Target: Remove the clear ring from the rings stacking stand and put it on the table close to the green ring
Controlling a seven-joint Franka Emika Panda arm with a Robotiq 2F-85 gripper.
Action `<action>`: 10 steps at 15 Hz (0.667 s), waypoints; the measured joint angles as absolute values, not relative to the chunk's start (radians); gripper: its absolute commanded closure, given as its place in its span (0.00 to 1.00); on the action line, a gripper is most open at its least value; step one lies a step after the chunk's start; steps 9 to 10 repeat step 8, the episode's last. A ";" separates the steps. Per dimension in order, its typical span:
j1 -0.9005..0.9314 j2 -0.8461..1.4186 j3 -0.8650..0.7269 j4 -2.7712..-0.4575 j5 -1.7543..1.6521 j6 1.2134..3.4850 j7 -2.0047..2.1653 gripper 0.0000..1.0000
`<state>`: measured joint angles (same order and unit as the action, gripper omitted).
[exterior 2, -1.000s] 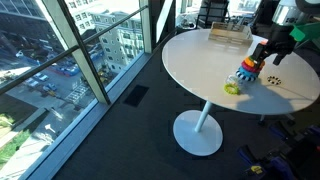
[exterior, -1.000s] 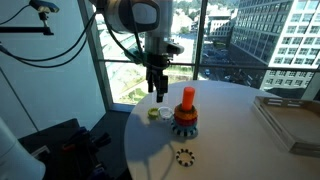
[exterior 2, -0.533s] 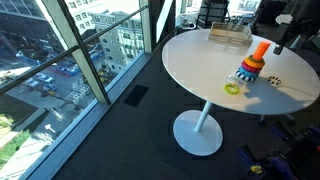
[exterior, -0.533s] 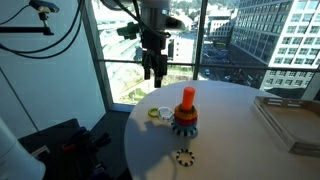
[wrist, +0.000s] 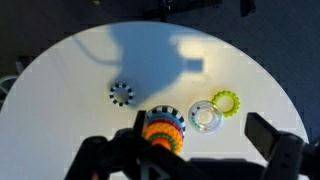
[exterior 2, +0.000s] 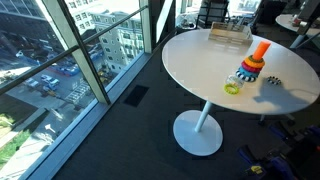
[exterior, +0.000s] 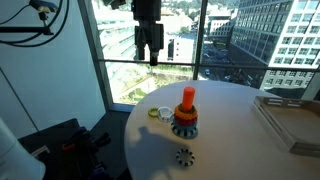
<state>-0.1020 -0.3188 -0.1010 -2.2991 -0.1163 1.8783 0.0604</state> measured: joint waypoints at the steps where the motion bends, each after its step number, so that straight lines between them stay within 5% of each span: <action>1: -0.105 -0.337 -0.101 -2.299 -0.116 1.874 0.055 0.00; 10: -0.108 -0.382 -0.101 -2.299 -0.116 1.868 0.052 0.00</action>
